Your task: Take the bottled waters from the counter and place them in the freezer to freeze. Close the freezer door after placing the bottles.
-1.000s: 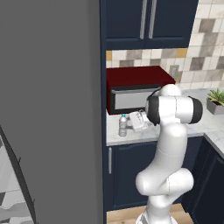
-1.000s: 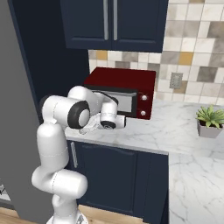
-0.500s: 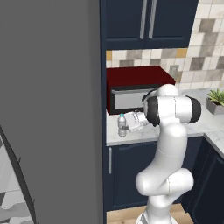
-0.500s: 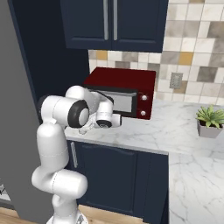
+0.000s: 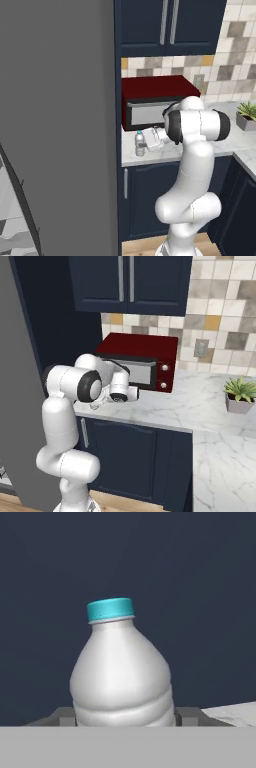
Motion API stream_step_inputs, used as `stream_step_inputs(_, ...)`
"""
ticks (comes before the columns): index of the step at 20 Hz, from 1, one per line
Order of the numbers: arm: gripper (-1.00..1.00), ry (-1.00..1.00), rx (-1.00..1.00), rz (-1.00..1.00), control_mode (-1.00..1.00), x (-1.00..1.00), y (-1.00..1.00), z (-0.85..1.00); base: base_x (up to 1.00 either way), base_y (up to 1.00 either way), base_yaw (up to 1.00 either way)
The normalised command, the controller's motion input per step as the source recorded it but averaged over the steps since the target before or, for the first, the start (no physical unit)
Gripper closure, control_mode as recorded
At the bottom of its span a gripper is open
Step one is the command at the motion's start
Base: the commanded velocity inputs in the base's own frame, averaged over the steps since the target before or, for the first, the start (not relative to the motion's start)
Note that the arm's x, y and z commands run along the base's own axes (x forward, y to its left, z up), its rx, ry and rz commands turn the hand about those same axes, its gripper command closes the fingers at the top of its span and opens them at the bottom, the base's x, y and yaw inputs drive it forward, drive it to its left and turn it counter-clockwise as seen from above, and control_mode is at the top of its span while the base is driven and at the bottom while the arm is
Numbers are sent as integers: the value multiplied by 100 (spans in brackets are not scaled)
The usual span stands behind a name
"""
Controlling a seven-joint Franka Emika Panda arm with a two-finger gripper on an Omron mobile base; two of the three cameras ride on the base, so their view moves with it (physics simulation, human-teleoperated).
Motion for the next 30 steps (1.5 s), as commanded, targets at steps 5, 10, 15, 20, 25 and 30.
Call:
stream_step_inputs(5, 100, 0, -1, -7, -100, -65, 0, 62, 0, 0, 0)
stream_step_inputs(10, 100, 0, -1, -18, -100, -77, 0, 100, 0, 0, 0)
stream_step_inputs(15, 100, 0, -1, -25, -100, -87, -1, 100, 0, 0, 0)
stream_step_inputs(20, 100, 1, -8, -28, -100, -50, 0, 100, 0, 0, 0)
stream_step_inputs(25, 100, 1, -21, -40, -100, -25, -3, 100, 0, 0, 0)
stream_step_inputs(30, 100, 4, -11, -43, -100, -17, -33, 100, 0, 0, 0)
